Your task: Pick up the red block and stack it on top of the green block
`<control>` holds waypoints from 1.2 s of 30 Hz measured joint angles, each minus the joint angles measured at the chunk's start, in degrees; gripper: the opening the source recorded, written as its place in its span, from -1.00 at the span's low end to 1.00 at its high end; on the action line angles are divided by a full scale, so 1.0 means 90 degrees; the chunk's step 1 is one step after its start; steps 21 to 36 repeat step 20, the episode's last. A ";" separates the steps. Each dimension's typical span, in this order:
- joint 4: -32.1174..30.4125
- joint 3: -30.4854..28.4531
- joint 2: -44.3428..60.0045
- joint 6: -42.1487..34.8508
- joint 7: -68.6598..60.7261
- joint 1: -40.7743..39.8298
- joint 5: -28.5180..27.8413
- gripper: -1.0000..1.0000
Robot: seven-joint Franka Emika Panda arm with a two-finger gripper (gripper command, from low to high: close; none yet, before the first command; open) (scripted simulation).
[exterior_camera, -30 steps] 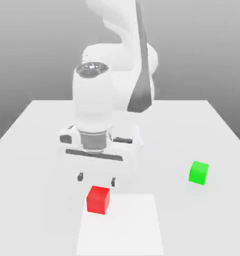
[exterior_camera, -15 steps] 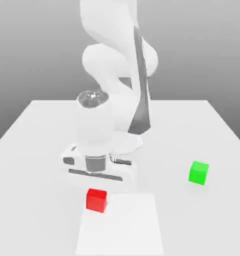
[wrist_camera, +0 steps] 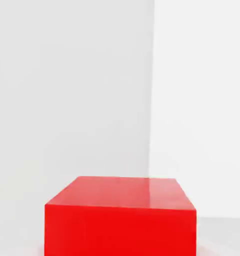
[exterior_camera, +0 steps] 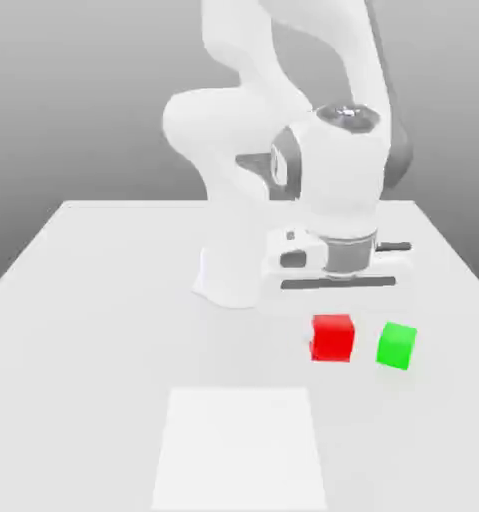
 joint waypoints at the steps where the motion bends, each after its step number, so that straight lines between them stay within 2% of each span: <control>1: -0.0026 0.0188 -0.0088 -0.0057 0.0112 0.0238 0.0105 -1.00; 4: -0.0104 0.0740 -0.0348 -0.0226 0.0457 0.0959 0.0405 -1.00; 6: -0.0132 0.1036 -0.0324 -0.0186 0.0735 0.1095 0.0310 -1.00; 14: -0.0107 0.1550 0.0744 0.0688 0.2038 0.0244 -0.1476 -1.00; 18: -0.0091 0.1544 0.1249 0.1165 0.2409 0.0087 -0.2010 -1.00; 20: -0.0095 0.1607 0.1456 0.1421 0.2361 0.0009 -0.1944 -1.00; 36: -0.0095 0.1607 0.1456 0.1421 0.2361 0.0009 -0.1944 -1.00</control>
